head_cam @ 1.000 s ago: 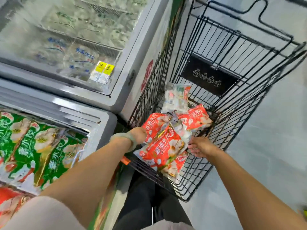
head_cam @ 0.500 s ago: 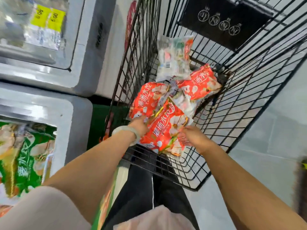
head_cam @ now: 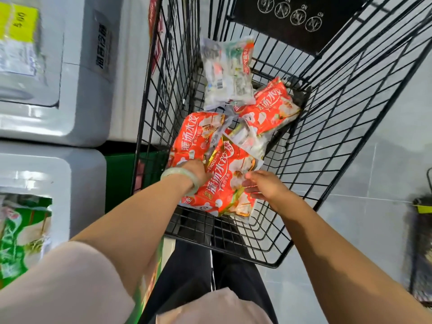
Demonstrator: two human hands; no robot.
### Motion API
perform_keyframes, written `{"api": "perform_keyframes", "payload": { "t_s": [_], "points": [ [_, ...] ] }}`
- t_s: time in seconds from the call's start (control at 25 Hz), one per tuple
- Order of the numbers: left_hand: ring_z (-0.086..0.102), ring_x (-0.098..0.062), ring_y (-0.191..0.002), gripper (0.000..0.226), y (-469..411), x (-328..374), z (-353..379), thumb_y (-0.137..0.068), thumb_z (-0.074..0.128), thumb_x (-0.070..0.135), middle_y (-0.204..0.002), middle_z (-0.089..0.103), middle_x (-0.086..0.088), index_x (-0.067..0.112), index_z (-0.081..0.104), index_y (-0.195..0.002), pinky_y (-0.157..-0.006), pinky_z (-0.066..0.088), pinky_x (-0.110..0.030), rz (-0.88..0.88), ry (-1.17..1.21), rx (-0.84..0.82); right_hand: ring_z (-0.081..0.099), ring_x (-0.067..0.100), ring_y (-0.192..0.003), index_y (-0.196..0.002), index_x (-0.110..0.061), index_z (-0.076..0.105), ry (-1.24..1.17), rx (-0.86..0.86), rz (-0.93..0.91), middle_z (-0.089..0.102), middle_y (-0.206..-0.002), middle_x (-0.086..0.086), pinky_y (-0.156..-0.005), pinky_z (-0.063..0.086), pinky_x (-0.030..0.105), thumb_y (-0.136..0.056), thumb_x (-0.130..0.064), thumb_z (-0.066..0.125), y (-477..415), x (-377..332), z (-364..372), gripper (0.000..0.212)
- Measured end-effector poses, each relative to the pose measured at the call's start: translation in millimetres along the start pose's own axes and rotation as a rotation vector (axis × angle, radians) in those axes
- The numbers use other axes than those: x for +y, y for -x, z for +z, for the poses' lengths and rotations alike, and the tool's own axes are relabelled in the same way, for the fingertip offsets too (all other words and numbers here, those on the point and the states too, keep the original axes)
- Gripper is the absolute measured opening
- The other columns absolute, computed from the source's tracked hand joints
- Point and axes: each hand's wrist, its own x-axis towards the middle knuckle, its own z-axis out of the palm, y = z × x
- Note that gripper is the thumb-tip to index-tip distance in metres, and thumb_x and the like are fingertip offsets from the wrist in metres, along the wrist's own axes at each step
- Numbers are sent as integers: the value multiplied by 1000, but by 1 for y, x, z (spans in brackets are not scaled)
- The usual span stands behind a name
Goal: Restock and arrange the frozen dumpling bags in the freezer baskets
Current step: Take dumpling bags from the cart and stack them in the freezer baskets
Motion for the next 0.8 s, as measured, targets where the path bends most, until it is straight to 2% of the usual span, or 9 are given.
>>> {"api": "perform_keyframes", "payload": {
  "t_s": [0.12, 0.24, 0.36, 0.48, 0.6, 0.72, 0.8],
  "points": [
    [57, -31, -117, 60, 1, 5, 4, -92, 42, 54, -131, 56, -11, 13, 40, -137, -97, 48, -40, -31, 91, -9, 56, 14, -67, -110, -8, 57, -11, 2, -6, 63, -81, 3, -63, 45, 25, -96, -16, 48, 1, 3, 3, 18],
    [56, -31, -118, 43, 1, 6, 0, -99, 37, 37, -133, 56, -11, 14, 47, -133, -102, 45, -44, -16, 143, -35, 57, 14, -67, -106, -10, 56, 8, 4, -17, 64, -80, 2, -62, 45, 24, -97, -18, 45, -2, 5, 8, 16],
    [52, -31, -122, 40, 12, 4, -4, -101, 36, 28, -137, 49, -12, 11, 45, -136, -107, 42, -45, 16, 207, -45, 57, 15, -70, -106, -11, 57, 41, -17, -28, 65, -83, 1, -61, 44, 24, -99, -20, 41, 2, 7, 14, 20],
    [52, -29, -123, 42, 37, 6, -1, -102, 32, 32, -137, 53, -11, 11, 44, -136, -106, 40, -37, 95, 344, -83, 59, 17, -78, -107, -13, 58, 89, -2, -89, 67, -100, 4, -67, 48, 28, -97, -21, 43, 11, 5, 14, 20],
    [46, -27, -130, 45, 66, 15, -11, -103, 28, 33, -144, 47, -10, 12, 39, -142, -105, 36, -32, 158, 300, -58, 60, 21, -91, -124, -13, 51, 97, 72, -157, 61, -114, 9, -90, 53, 43, -96, -21, 48, 28, -4, 4, 29],
    [40, -26, -136, 48, 93, 23, -40, -103, 30, 33, -151, 38, -9, 12, 32, -147, -113, 31, -34, 188, 341, -48, 60, 27, -107, -131, -13, 45, 50, 61, -197, 57, -124, 12, -98, 49, 42, -97, -23, 49, 50, -12, -7, 36],
    [44, -25, -133, 46, 110, 24, -62, -103, 33, 30, -149, 41, -9, 12, 34, -145, -112, 35, -38, 179, 531, -51, 56, 28, -112, -137, -13, 40, 83, 105, -219, 53, -132, 13, -97, 47, 39, -96, -29, 50, 64, -16, -13, 45]
  ]
}}
